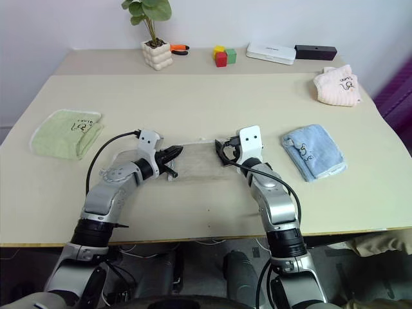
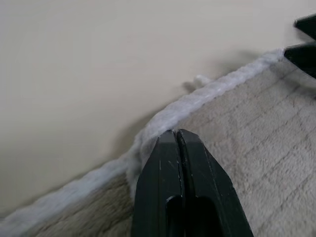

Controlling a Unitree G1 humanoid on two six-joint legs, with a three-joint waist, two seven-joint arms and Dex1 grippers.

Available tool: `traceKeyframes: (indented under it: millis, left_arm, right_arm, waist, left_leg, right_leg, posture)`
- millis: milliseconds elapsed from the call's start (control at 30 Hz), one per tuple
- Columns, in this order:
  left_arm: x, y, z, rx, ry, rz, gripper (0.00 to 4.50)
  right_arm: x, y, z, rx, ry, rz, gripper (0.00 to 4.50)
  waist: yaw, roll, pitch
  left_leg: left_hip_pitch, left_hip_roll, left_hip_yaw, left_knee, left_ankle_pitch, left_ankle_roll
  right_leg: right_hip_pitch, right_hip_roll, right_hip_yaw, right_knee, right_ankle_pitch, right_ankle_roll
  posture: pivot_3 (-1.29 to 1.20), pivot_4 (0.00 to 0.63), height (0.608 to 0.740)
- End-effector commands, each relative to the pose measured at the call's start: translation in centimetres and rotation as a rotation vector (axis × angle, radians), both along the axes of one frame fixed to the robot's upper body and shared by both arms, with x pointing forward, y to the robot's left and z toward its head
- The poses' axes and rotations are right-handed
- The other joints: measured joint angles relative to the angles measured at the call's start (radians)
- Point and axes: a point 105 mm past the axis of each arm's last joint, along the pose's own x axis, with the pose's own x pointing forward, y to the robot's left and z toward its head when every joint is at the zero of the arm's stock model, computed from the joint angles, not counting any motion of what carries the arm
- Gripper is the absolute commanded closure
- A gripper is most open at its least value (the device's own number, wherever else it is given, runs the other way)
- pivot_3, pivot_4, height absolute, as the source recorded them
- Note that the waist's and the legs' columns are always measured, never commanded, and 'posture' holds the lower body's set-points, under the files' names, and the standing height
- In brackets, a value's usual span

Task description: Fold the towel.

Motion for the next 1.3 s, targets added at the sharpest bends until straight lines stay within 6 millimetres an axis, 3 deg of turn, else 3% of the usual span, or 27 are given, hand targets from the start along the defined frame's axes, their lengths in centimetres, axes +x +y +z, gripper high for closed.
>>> traceKeyframes:
  millis: [33, 167, 233, 333, 500, 667, 767, 867, 1033, 1300]
  left_arm:
    - [-0.8, 0.2, 2.2, -0.068, -0.053, -0.004, 4.50]
    - [-1.2, 1.2, 3.7, -0.169, -0.068, 0.002, 4.50]
    - [-1.7, 1.4, 4.8, -0.249, -0.062, -0.021, 3.95]
    - [-2.6, 2.2, 5.7, -0.305, -0.051, -0.016, 2.60]
    - [-5.7, 3.6, 6.2, -0.442, 0.064, -0.029, 0.07]
    - [-9.2, 6.4, 6.2, -0.509, 0.165, 0.005, 0.02]
    - [-10.7, 8.6, 5.5, -0.556, 0.215, 0.113, 0.02]
    - [-12.0, 9.5, 5.4, -0.682, 0.267, 0.163, 0.02]
    - [-14.5, 11.0, 3.6, -0.925, 0.423, 0.257, 0.02]
    - [-14.8, 11.5, 0.4, -1.064, 0.538, 0.452, 0.02]
  right_arm:
    - [0.2, 1.0, 2.9, 0.027, -0.090, 0.071, 0.04]
    - [0.0, 1.8, 5.5, 0.132, -0.141, 0.209, 0.04]
    - [-0.8, 2.4, 7.4, 0.168, -0.195, 0.329, 0.00]
    - [-2.2, 2.7, 9.4, 0.188, -0.265, 0.481, 0.00]
    - [-4.6, 2.6, 9.6, 0.076, -0.304, 0.706, 0.00]
    - [-4.8, 2.9, 9.5, 0.069, -0.290, 0.745, 0.00]
    - [-4.7, 3.0, 8.9, 0.049, -0.289, 0.738, 0.00]
    - [-4.5, 3.1, 8.6, 0.052, -0.288, 0.735, 0.00]
    - [-4.1, 3.9, 8.5, 0.066, -0.303, 0.735, 0.00]
    - [-4.1, 4.1, 8.4, 0.060, -0.316, 0.731, 0.00]
  waist:
    - [0.001, 0.000, 0.000]
    - [0.001, 0.000, 0.000]
    - [0.002, 0.000, 0.000]
    - [0.001, 0.000, 0.001]
    - [-0.001, 0.000, 0.001]
    - [-0.006, 0.000, 0.001]
    - [-0.002, 0.000, 0.001]
    - [0.004, -0.001, 0.002]
    - [0.000, -0.001, 0.002]
    - [0.005, -0.001, 0.002]
  left_leg:
    - [0.000, 0.000, 0.000, 0.000, 0.000, 0.000]
    - [0.000, 0.000, 0.000, 0.000, 0.000, 0.000]
    - [0.000, 0.000, 0.000, 0.000, 0.000, 0.000]
    - [0.000, 0.000, 0.000, 0.000, 0.000, 0.000]
    - [0.000, 0.000, 0.000, 0.000, 0.000, 0.000]
    - [0.000, 0.001, -0.001, -0.001, 0.000, 0.000]
    - [0.000, 0.001, -0.001, 0.000, 0.000, 0.000]
    - [0.000, 0.000, -0.001, 0.001, 0.000, 0.000]
    - [0.001, 0.001, 0.000, 0.000, 0.000, 0.000]
    - [0.001, 0.000, 0.001, 0.000, 0.000, -0.001]
  right_leg:
    - [0.000, 0.000, 0.000, 0.000, 0.000, 0.000]
    - [0.000, 0.000, 0.000, 0.000, 0.000, 0.000]
    - [0.000, 0.000, 0.000, 0.000, 0.000, 0.000]
    - [0.000, 0.000, 0.000, 0.000, 0.000, 0.000]
    - [0.000, 0.000, 0.000, 0.000, 0.000, 0.000]
    - [0.000, 0.000, 0.000, 0.001, 0.000, 0.000]
    - [0.000, 0.000, 0.000, 0.001, 0.000, 0.000]
    - [0.000, -0.002, 0.000, 0.001, -0.002, -0.004]
    - [0.000, -0.003, 0.000, 0.000, -0.003, -0.005]
    - [0.001, -0.003, 0.000, -0.003, -0.004, -0.009]
  posture:
    - [0.00, 0.150, 0.740]
    - [0.00, 0.150, 0.740]
    - [0.00, 0.150, 0.740]
    - [0.00, 0.150, 0.740]
    - [0.00, 0.150, 0.740]
    - [0.00, 0.150, 0.740]
    - [0.00, 0.150, 0.740]
    - [0.00, 0.150, 0.740]
    - [0.00, 0.150, 0.740]
    - [0.00, 0.150, 0.740]
